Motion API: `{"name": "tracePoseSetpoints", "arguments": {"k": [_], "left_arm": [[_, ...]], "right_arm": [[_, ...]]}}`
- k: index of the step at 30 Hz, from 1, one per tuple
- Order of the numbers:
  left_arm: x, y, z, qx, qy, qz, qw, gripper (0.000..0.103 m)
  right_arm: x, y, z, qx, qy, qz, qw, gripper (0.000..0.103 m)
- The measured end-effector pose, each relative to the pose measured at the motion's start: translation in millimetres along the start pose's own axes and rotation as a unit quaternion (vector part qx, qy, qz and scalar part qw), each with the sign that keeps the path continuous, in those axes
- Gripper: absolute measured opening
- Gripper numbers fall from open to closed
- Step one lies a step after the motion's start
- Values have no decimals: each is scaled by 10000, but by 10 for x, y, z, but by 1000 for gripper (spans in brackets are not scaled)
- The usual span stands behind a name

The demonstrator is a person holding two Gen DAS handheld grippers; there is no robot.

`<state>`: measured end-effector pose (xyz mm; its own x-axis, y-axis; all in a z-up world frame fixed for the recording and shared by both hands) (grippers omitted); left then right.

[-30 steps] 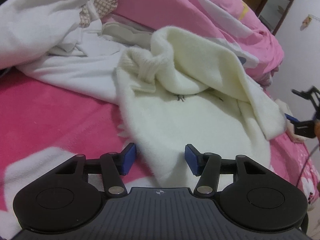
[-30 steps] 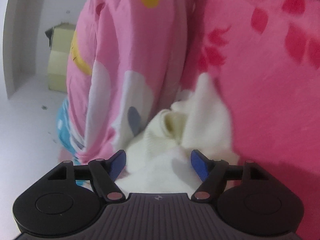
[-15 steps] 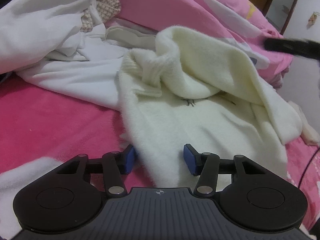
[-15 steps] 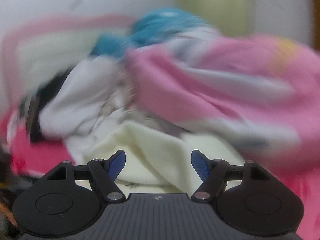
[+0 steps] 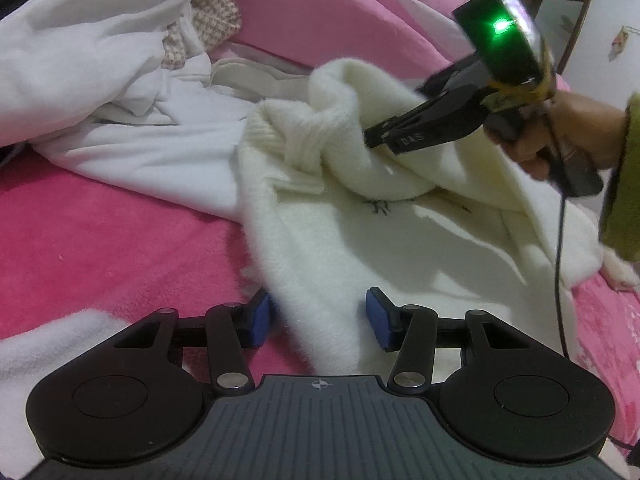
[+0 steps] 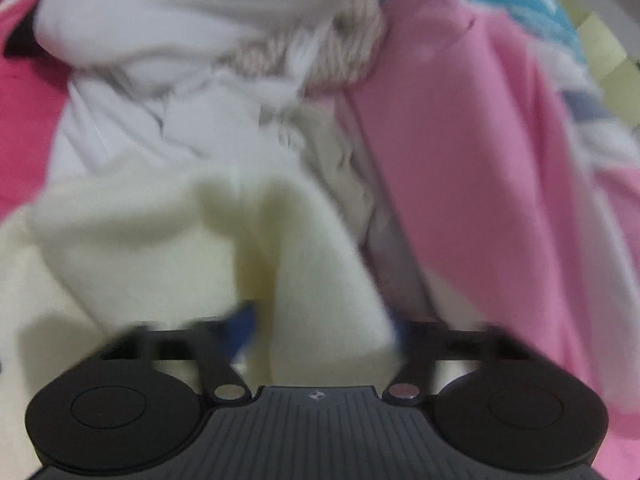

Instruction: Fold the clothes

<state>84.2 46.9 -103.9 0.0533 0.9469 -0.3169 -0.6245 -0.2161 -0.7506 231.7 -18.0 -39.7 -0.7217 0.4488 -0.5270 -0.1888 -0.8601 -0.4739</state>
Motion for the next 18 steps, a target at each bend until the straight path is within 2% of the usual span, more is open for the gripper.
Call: {"name": "tracePoseSetpoints", "arguments": {"k": [3,6,9,12,18], "left_arm": [[-7,7,3,-40,7,-46,10000,45],[-20,13,11,-89,-10,-105,9999,45],[-54,12,14,-112,-73,-201,9997,45],[-103,22,21,-103,-167,-383,9991,45],[-129,23,16,-102,-260,-513,9983,45]], "right_arm": [[-9,31,73,-294,421,-379,9980,12],[-159,107,390,-816,1111,-966,9857,12],[-361,230,755,-1260,1762,-1628,9626,11],[-477,417,1131,-1570,2153,-2149,9396,11],[-470,887,1927,-2083,2864,-2750,8938,11]]}}
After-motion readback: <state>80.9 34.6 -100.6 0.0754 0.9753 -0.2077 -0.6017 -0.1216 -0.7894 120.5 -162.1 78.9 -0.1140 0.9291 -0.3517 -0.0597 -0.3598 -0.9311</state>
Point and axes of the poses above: each gripper's, at about its wrist camera, not at the fingertips, and z roughly against the way its jaws point, x to its left, y to its underside, the point moved 5 cm from there along -z, roughly the way its jaws point, and after that the axes turned 1 degree about y, right-handed, at the moved point
